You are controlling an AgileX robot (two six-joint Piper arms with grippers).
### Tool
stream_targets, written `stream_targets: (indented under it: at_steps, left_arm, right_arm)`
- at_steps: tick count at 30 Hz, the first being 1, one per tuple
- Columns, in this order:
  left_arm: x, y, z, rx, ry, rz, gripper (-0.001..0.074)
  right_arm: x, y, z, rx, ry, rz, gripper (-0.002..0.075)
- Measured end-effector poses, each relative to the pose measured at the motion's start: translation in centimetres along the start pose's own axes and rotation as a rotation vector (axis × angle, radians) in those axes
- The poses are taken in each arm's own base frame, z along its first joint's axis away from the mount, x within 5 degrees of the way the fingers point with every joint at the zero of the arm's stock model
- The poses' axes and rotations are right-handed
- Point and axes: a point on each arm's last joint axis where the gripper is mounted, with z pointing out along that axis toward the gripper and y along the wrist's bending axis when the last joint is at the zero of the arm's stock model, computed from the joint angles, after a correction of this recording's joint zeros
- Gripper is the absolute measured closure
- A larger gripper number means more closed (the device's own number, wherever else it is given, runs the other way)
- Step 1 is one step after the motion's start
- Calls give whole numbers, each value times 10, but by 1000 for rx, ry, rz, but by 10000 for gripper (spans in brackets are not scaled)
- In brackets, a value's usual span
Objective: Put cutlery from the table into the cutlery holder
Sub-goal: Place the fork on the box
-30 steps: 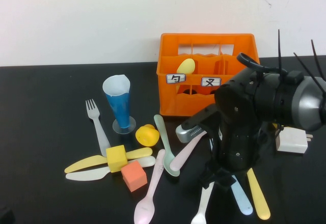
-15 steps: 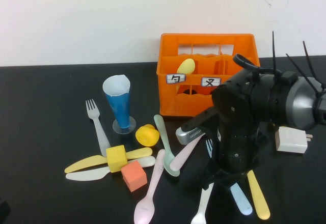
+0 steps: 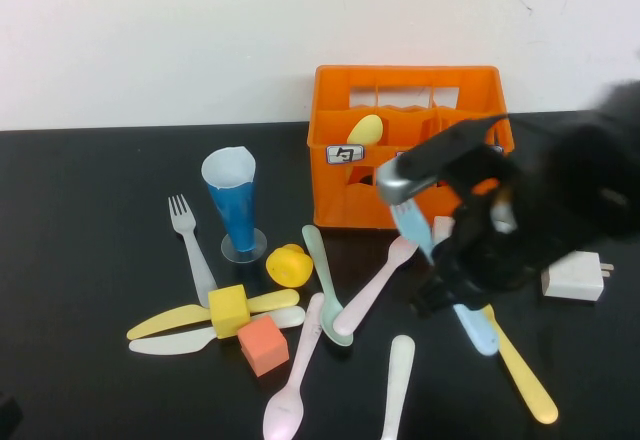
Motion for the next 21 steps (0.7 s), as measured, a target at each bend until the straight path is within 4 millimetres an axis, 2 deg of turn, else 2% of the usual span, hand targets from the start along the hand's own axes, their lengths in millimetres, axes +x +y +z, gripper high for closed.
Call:
stream_targets:
  at_steps: [4, 8, 10, 15, 18, 21]
  left_arm:
    - [1, 0, 0, -1, 8, 0, 736]
    - [1, 0, 0, -1, 9, 0, 736]
    - [1, 0, 0, -1, 9, 0, 736]
    - [1, 0, 0, -1, 9, 0, 736]
    - [1, 0, 0, -1, 9, 0, 736]
    - [1, 0, 0, -1, 9, 0, 736]
  right_arm:
    - [24, -1, -16, -24, -267, 3, 568]
    - [38, 0, -13, -51, -531, 0, 568]
    - [35, 1, -14, -61, -705, -19, 568]
    - [11, 2, -24, -33, -1115, -79, 568]
    - [-2, -4, -21, 20, -1259, -7, 568]
    - [-14, -12, -6, 112, -1290, 65, 568]
